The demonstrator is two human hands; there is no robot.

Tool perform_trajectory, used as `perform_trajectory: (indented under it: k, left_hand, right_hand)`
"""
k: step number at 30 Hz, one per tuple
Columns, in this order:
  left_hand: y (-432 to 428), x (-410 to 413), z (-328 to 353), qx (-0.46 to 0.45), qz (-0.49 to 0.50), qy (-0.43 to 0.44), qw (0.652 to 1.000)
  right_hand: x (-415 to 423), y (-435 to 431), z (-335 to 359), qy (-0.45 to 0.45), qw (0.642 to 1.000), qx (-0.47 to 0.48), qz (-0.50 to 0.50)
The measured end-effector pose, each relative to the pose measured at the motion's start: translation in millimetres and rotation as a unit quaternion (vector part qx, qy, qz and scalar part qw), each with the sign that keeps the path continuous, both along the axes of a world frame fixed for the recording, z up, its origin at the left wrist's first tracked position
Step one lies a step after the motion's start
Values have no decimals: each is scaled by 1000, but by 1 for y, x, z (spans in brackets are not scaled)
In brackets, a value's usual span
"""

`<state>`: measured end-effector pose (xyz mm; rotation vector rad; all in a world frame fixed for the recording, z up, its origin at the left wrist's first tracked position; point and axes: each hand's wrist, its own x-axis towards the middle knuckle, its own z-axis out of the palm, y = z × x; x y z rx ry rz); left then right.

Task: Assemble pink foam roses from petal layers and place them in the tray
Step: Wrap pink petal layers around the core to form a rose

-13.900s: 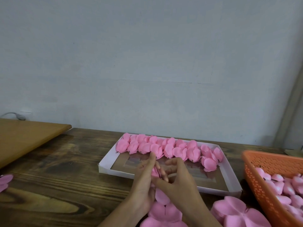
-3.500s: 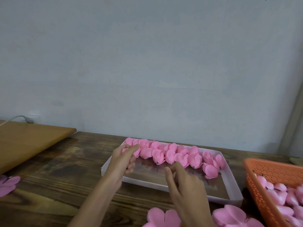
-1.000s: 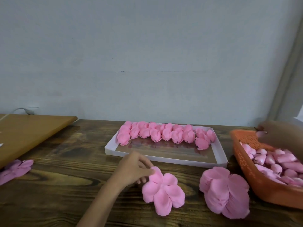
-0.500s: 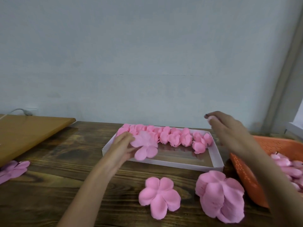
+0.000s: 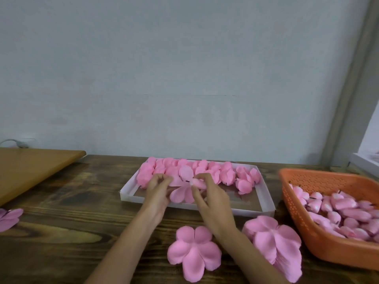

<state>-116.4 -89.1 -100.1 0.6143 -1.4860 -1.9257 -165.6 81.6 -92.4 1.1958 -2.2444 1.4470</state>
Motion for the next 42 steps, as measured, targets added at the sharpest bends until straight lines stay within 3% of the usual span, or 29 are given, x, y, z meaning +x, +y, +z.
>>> perform_trajectory:
  k: [4,12,23,42]
  left_hand:
    - [6,-3,-2,3,15,34,999]
    - [13,-8,-6,55,-9,124,991]
    - [4,-12,-11,48,-9,122,991]
    - [4,-14,-15,23,-36,130,991]
  right_hand:
    - [0,3,-7,42,998,10,-48]
    - [5,0,-9,59,996,37,-52]
    - [3,0,-10,75,994,-5,-83]
    - [-1,1,-10,74,994,20,-75]
